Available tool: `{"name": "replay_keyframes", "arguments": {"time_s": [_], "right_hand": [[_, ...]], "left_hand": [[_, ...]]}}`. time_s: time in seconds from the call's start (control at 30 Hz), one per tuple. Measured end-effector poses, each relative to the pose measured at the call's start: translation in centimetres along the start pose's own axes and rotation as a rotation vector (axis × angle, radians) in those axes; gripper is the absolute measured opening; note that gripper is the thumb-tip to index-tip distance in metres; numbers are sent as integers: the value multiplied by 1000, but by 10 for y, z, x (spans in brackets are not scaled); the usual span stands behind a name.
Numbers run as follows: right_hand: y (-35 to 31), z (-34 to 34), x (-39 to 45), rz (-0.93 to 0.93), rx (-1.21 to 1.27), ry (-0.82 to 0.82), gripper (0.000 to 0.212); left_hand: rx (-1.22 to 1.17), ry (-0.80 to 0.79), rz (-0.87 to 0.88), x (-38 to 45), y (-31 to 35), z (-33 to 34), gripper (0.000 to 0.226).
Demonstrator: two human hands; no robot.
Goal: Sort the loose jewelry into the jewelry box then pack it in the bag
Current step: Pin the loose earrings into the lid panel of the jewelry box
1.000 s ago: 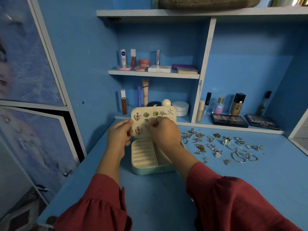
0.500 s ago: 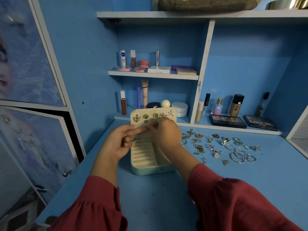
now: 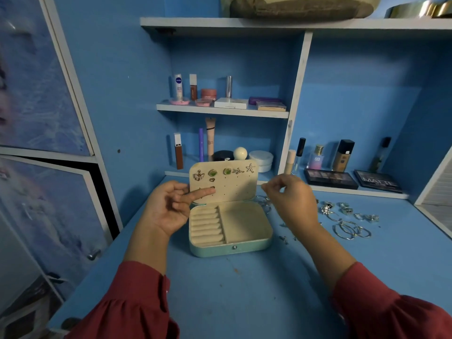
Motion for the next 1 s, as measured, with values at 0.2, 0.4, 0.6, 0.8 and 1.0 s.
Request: {"name": "replay_keyframes", "arguments": {"time_s": [0.2,0.4,0.6,0.8,1.0], "right_hand": [[33,-29,17,137,50,-126,12],[45,-38,21,95,-117,-511,18],[42,-35,16,-3,-224,-672,14],[34,-38,10,-59,-276,-800,10],[30,-34,5,-95,-317,-859,11]], "left_hand": [[-127,-43,-74,-2,-1,2,65],[-35,85,-48,-2,-6,7,29],[182,116,-126,10,-10,-4,22],[366,167,-68,10,-14,-2,8],[483,224,31,10,-13,-5,21]]}}
Point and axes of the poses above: each hand's wrist, its own x-axis towards the middle knuckle, its own z-axis out of the palm, y = z × x, the point moved 3 cm from there along x, towards the middle knuckle, and after that the axes turned 15 degrees about y, right-handed, at the moved point
